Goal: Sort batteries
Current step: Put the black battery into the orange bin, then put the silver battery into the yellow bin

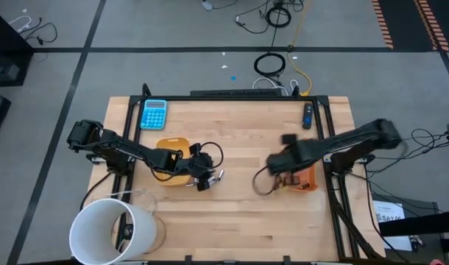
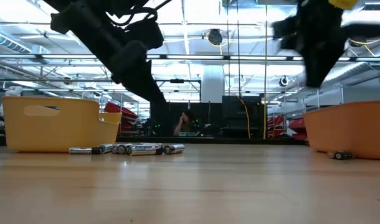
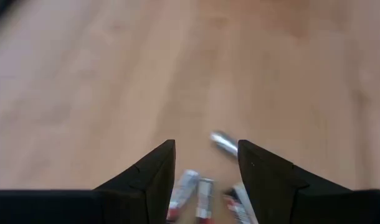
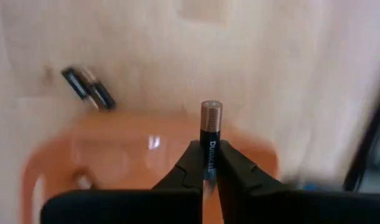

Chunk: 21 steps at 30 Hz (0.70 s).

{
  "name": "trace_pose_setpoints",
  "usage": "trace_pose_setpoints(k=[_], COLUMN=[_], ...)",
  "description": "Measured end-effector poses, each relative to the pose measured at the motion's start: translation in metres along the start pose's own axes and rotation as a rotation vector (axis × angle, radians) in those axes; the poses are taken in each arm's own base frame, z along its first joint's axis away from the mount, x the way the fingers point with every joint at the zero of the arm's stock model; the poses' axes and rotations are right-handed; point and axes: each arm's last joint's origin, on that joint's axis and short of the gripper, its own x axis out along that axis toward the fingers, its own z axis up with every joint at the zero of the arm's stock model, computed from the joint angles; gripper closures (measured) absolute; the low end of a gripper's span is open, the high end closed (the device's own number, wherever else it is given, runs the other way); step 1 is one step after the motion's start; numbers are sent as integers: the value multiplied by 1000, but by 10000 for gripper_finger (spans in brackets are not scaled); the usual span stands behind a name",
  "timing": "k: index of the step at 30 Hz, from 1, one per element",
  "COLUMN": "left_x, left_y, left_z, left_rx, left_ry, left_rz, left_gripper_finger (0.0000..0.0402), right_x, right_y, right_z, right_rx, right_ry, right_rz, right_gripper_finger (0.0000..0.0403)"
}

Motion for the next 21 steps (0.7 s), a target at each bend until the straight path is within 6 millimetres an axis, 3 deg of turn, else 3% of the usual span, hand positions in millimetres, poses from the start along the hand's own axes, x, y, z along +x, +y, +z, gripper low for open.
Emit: trace_pose_setpoints(k=[5, 10, 15, 21], left_x=[0, 0, 0, -7], left_y=[-3, -2, -2, 9], left_z=[-1, 0, -1, 26], left_rx=[4, 2, 26, -63], left_ry=[26, 19, 36, 76], left_rz=[-134, -97, -88, -61], left_gripper_finger=[217, 217, 203, 165], right_x=[-13, 12, 24, -5], right_y=[-10, -3, 2, -9], right_z=[-43, -68, -66, -41], right_rx=[282, 330, 350, 317], right_ry=[7, 6, -38, -345], right_rz=[54, 69, 102, -69], right_gripper_finger=[377, 314, 233, 212])
